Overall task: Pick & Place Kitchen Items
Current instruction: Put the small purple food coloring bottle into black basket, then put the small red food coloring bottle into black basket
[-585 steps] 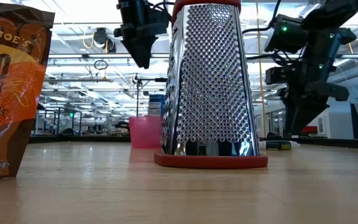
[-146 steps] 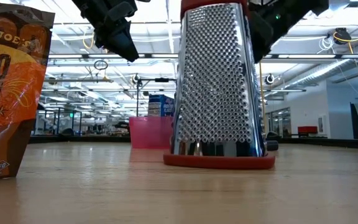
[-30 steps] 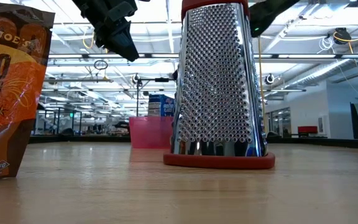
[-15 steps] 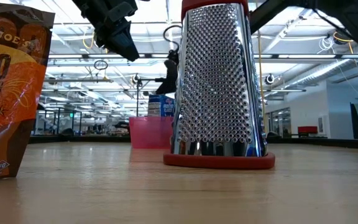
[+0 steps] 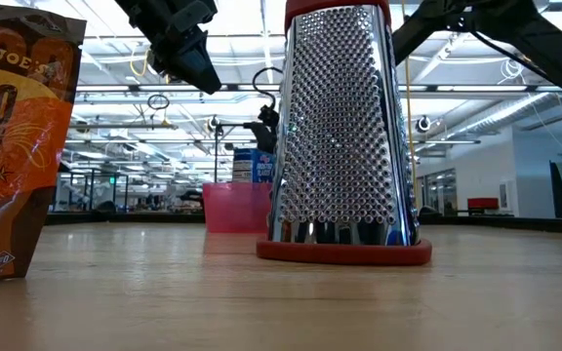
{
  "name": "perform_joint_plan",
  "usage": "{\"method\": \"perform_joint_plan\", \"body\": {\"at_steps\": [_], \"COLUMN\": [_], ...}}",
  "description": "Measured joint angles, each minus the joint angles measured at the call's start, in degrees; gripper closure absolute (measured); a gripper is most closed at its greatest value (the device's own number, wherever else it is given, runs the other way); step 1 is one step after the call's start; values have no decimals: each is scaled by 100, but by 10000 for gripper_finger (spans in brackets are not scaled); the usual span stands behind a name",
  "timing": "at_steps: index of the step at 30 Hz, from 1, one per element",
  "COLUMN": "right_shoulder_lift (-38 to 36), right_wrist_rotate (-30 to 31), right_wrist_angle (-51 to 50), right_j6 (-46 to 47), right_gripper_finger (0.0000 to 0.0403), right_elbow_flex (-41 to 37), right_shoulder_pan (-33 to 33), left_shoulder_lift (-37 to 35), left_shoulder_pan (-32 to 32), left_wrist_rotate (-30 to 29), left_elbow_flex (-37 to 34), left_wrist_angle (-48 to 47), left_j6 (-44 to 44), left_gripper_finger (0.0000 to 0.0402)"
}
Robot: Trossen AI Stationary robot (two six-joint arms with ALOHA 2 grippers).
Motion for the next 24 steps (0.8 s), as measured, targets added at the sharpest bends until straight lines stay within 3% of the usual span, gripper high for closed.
{"method": "perform_joint_plan", "body": {"at_steps": [6, 16, 24], "right_shoulder_lift": [-11, -11, -11], "right_wrist_rotate": [352, 276, 265], "right_wrist_angle": [27, 63, 57], "right_j6": [-3, -4, 0], "right_gripper_finger": [357, 298, 287], "right_elbow_flex": [-1, -1, -3], "right_shoulder_pan": [-4, 15, 47], "left_shoulder_lift": [0, 0, 0], "left_shoulder_pan": [1, 1, 2], "left_wrist_rotate": [0, 2, 2], "left_elbow_flex": [0, 0, 0], "left_wrist_angle": [-2, -6, -8], "left_j6": [7, 7, -9], "left_gripper_finger": [252, 252, 252]}}
